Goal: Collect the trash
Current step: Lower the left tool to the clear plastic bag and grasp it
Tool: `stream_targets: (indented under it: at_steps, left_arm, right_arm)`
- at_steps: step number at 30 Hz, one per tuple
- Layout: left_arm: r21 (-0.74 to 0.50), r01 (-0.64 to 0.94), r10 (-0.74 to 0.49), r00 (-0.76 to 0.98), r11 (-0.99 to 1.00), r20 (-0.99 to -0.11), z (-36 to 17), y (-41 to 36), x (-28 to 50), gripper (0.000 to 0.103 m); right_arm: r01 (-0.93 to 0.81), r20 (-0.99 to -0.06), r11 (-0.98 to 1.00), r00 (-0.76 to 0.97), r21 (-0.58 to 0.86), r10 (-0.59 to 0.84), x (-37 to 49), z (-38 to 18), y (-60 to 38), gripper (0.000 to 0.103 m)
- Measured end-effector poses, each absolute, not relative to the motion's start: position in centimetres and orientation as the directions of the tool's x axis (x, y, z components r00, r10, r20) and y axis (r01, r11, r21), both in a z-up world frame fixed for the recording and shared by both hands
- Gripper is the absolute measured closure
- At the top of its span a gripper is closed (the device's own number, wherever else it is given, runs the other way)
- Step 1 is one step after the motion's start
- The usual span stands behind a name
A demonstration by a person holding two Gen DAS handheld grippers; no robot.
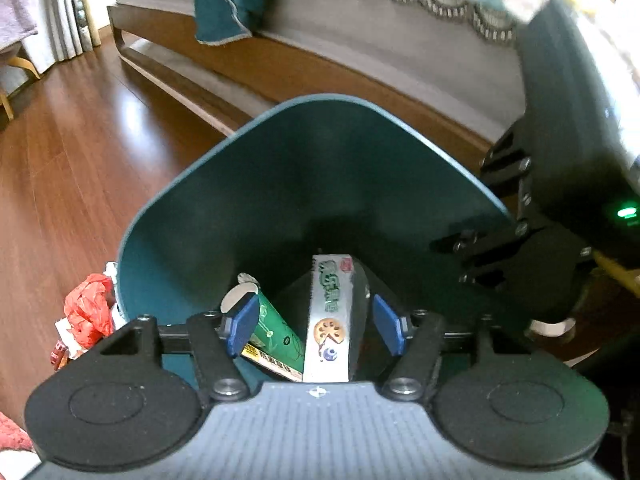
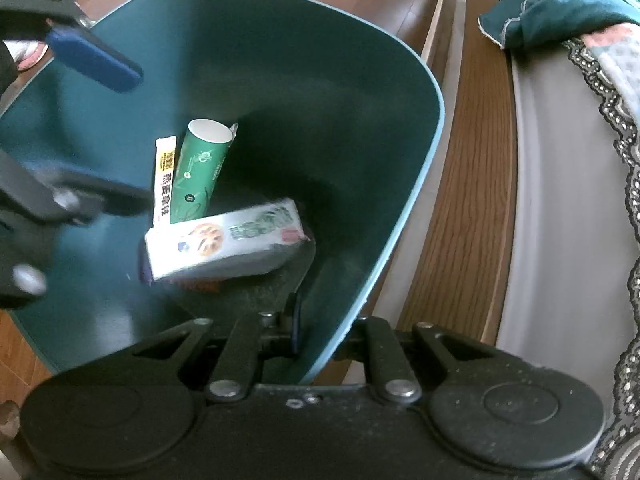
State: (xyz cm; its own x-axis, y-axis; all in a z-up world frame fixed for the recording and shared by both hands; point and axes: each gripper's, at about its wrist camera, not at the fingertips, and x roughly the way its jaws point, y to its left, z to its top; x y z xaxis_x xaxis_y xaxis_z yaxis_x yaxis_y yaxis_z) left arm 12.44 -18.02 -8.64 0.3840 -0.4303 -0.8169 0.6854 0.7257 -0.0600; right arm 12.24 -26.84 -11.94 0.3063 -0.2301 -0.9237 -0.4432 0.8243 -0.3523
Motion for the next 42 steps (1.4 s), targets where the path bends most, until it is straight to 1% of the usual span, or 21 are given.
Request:
stream_targets:
  at_steps: [3,5,7,12,17,23,26,32,38,42]
  left_arm:
    - [-0.080,0.667,-0.454,0.409,0.741,-0.792,-7.2,-16.2,12.4,0.038]
    - [-0.089,0.642,-0.459,0.435,0.761,-0.775,-6.4,-14.5,12.6,0.027]
    - [-0.089,0.607,-0.448,0.473,0.790,-0.758,-5.7,-12.5,13.0,0.022]
    - [-0.053,0.452,-0.336,0.575,0.890,-0.745,-5.8,-7.3,15.0,0.022]
    - [-0.028,0.308,-0.222,0.617,0.951,-0.755,-7.4,-3.7,17.3,0.022]
    - [-0.041,0.135,-0.114,0.592,0.990,-0.798,-11.3,-0.2,20.9,0.022]
    - [-0.039,0.044,-0.057,0.553,0.998,-0.831,-13.8,1.5,23.1,0.022]
    - [-0.035,-0.111,0.019,0.455,0.993,-0.890,-19.4,5.5,27.2,0.022]
    - [-0.043,-0.230,0.043,0.357,0.972,-0.933,-24.9,8.9,31.3,0.022]
    - [-0.005,-0.309,0.091,0.294,0.951,-0.952,-28.7,10.9,33.5,0.022]
  right_arm:
    - [-0.444,-0.924,0.824,0.303,-0.352,-0.231,12.4,-11.9,-26.6,0.091]
    - [-0.445,-0.925,0.824,0.302,-0.350,-0.230,12.5,-11.8,-26.4,0.091]
    - [-0.446,-0.926,0.825,0.299,-0.348,-0.229,12.6,-11.8,-26.3,0.091]
    - [-0.440,-0.930,0.831,0.290,-0.341,-0.228,12.9,-11.9,-26.4,0.091]
    - [-0.440,-0.931,0.832,0.286,-0.339,-0.228,13.1,-11.8,-26.2,0.091]
    - [-0.438,-0.928,0.828,0.286,-0.349,-0.240,13.2,-12.1,-26.2,0.091]
    - [-0.436,-0.927,0.828,0.283,-0.352,-0.245,13.2,-12.3,-26.2,0.091]
    - [-0.433,-0.928,0.829,0.278,-0.353,-0.249,13.4,-12.7,-26.4,0.091]
    - [-0.424,-0.929,0.835,0.271,-0.350,-0.252,13.6,-13.0,-26.8,0.090]
    - [-0.425,-0.926,0.831,0.271,-0.358,-0.261,13.6,-13.3,-26.9,0.090]
